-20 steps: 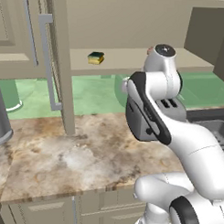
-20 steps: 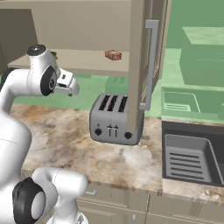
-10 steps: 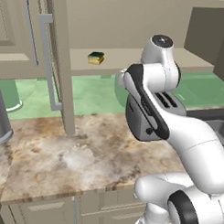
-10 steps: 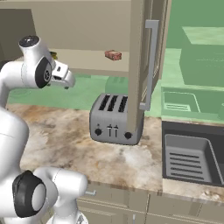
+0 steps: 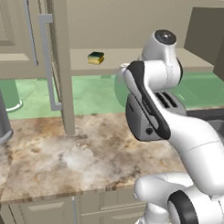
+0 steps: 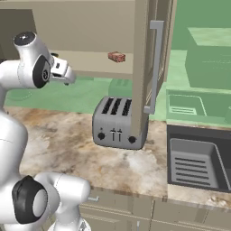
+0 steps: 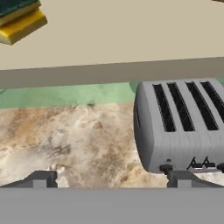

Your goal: Locate and retrieve the sponge and bar soap from the cabinet. Place them next to the sink.

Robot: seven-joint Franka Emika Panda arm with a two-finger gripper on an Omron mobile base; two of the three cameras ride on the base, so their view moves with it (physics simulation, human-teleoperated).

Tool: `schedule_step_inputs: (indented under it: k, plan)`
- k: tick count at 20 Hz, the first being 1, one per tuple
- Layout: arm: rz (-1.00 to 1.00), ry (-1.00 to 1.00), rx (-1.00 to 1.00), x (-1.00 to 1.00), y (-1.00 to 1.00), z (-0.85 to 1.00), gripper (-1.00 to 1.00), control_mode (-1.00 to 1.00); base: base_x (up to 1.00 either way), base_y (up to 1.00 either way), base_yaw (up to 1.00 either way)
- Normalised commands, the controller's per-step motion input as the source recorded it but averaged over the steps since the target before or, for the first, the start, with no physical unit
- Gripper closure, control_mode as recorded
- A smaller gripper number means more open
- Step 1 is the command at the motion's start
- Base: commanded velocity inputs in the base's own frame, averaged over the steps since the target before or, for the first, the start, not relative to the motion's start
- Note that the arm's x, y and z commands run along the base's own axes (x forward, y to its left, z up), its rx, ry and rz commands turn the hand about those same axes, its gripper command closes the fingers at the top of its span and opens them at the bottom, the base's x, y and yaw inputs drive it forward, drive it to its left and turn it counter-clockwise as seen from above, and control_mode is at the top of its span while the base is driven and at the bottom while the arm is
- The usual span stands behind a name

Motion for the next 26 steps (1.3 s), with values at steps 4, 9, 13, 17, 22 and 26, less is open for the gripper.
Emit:
schedule_step_inputs:
  k: [4,9,13,17,22,26]
  plan:
    - [-0.07,-0.12,-0.01,0.0,0.41,0.32,-1.0,-1.0,0.0,0.0,0.0]
    - [-0.04,-0.12,-0.02,0.06,0.31,0.25,-1.0,-1.0,0.0,0.0,0.0]
    - [0.0,-0.06,-0.03,0.14,0.03,0.24,-1.0,-1.0,0.0,0.0,0.0]
    - [-0.04,-0.01,-0.06,0.3,0.1,0.2,-1.0,-1.0,0.0,0.0,0.0]
    - [0.0,-0.1,-0.04,0.27,0.28,0.11,-1.0,-1.0,0.0,0.0,0.0]
    - [0.0,-0.06,-0.02,0.29,0.24,0.12,-1.0,-1.0,0.0,0.0,0.0]
